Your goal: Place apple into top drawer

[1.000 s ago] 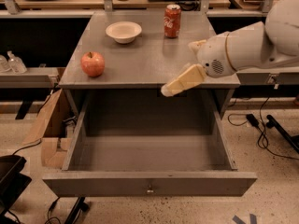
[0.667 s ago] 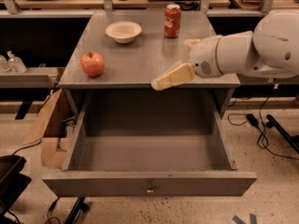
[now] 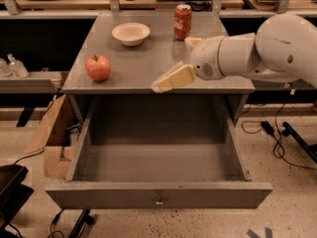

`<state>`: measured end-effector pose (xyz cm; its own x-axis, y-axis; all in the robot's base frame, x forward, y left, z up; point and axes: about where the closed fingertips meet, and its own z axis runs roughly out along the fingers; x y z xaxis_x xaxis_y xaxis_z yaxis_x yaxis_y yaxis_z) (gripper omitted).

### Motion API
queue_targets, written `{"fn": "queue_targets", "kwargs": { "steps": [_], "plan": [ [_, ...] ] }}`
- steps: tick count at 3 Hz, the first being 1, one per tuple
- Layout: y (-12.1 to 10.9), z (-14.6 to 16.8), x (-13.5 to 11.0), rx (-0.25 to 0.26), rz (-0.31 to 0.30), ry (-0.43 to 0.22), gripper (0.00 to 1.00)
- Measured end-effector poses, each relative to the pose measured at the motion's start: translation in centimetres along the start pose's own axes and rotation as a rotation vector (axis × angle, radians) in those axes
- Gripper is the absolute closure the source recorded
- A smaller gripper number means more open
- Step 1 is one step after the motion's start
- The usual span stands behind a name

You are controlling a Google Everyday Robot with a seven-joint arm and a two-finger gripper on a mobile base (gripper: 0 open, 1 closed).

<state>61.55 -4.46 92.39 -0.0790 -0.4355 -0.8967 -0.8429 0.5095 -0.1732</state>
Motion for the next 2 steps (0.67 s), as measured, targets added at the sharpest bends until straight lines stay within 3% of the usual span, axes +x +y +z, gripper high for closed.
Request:
{"fn": "queue_targets", "kwargs": {
  "steps": [1, 2],
  "plan": [
    [0.8, 6.5, -1.7, -0.120, -0.063, -0.066, 0.00],
    [1.5, 12.8, -3.5, -0.205, -0.107, -0.125, 0.00]
  ]
}}
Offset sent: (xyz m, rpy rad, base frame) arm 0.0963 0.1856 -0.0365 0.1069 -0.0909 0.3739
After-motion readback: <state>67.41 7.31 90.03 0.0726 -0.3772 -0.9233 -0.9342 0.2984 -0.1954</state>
